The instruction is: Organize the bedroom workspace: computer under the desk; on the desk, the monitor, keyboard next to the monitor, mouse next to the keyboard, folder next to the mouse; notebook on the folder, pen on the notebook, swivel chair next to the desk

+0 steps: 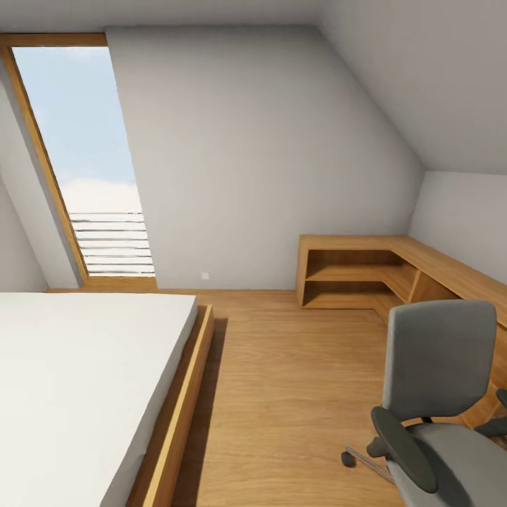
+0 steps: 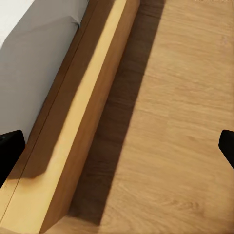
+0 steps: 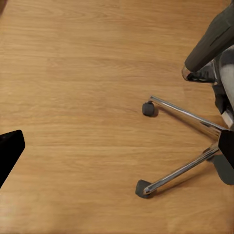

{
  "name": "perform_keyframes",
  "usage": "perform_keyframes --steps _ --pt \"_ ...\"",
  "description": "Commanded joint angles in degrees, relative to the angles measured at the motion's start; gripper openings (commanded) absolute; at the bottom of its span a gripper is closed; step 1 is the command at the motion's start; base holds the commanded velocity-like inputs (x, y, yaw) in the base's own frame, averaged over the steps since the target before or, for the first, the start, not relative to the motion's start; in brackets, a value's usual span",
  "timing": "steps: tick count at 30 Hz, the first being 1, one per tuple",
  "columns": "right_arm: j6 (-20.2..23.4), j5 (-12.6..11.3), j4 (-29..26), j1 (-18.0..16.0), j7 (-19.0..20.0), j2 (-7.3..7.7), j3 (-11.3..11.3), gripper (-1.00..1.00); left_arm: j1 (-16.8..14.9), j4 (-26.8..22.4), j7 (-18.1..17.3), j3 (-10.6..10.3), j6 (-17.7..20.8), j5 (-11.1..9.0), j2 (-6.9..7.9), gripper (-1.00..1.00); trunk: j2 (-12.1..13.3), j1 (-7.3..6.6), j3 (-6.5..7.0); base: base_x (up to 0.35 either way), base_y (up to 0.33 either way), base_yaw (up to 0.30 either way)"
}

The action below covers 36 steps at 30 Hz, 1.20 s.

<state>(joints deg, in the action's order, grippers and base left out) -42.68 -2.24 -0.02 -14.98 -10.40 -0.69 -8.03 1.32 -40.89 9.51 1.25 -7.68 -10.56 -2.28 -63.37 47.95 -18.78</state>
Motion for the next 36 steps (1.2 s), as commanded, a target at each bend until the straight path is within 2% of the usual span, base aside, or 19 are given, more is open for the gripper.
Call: perform_keyframes --steps 1,5,9,19,36 --pt "-0.12 -0.22 0.08 -0.04 -0.33 -0.02 -0.49 1.0 0.04 -0.07 0.03 0.04 -0.13 -0.42 -0.03 1.0 -0.04 0.01 -0.05 0.013 0.027 0.0" --pt "-0.15 -0.22 0.1 -0.04 -0.33 0.09 -0.49 1.0 0.04 -0.07 0.05 0.01 -0.14 -0.42 -0.01 1.0 -0.04 0.01 -0.05 0.007 0.016 0.0" --pt "-0.13 -0.22 0.11 -0.04 -0.33 1.03 -0.49 1.0 0.06 -0.07 0.07 -0.02 -0.14 -0.42 -0.01 1.0 -0.04 0.01 -0.05 0.001 0.002 0.0" --pt "-0.12 -0.22 0.11 -0.04 -0.33 1.2 -0.49 1.0 0.04 -0.07 0.02 -0.02 -0.14 -0.42 -0.01 1.0 -0.04 0.01 -0.05 0.003 0.0 0.0" --pt "-0.12 -0.22 0.11 -0.04 -0.33 1.21 -0.49 1.0 0.07 -0.07 -0.05 -0.02 -0.14 -0.42 -0.09 1.0 -0.04 0.01 -0.05 0.299 0.0 0.0"
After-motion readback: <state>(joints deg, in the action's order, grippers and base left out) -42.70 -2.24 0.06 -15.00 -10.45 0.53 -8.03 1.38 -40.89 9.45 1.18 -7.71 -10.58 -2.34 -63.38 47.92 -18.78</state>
